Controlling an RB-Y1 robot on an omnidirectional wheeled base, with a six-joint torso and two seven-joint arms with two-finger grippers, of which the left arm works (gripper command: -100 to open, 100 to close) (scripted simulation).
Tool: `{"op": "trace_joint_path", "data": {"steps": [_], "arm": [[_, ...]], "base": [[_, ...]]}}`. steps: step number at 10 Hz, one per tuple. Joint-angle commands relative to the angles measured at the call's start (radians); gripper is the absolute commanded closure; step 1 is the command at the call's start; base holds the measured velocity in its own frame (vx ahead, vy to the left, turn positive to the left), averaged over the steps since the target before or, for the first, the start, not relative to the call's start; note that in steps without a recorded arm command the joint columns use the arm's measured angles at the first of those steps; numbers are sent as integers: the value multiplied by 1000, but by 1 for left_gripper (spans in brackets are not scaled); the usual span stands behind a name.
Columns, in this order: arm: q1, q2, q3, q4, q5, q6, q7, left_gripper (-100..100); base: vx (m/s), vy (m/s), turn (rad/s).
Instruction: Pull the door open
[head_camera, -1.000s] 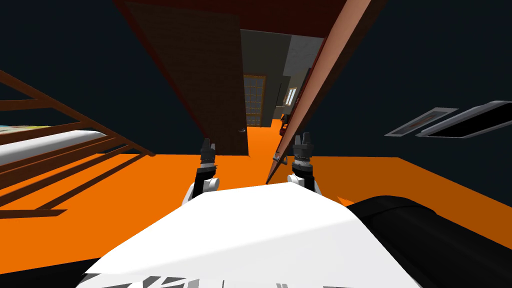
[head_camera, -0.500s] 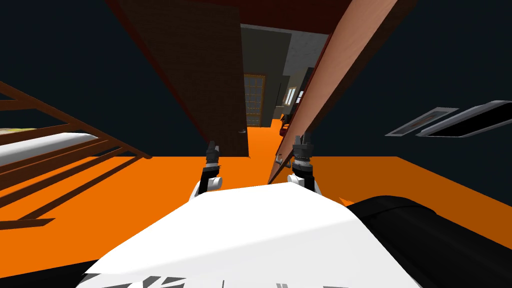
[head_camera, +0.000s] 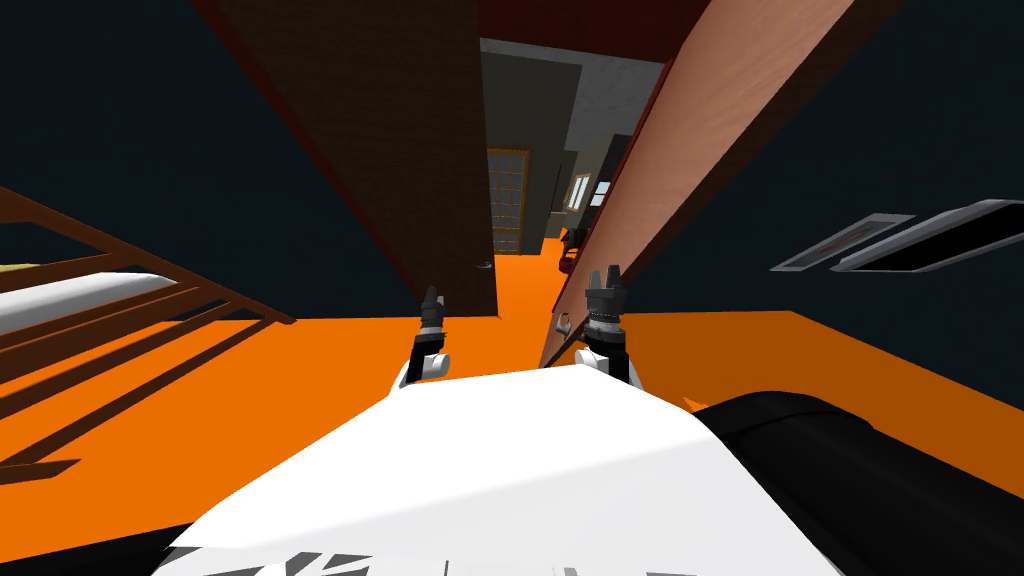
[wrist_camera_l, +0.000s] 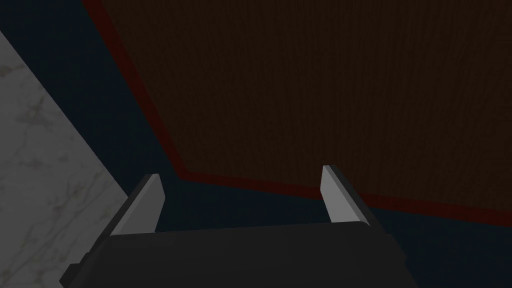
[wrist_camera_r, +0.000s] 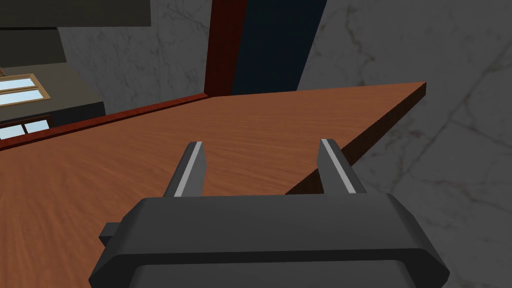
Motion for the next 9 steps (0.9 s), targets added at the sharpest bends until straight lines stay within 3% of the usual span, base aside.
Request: {"op": "trace_joint_path", "data": {"steps": [1, 4, 5, 9], "arm": [[-9, 1, -2, 30, 6, -12, -1, -100], [-42, -1, -13, 122, 35, -36, -12, -100], [-42, -1, -13, 125, 35, -36, -12, -100], [-87, -5, -27, 248, 73, -69, -27, -100]], "base": [[62, 30, -12], [80, 22, -33], [65, 25, -15], [79, 31, -38]]}}
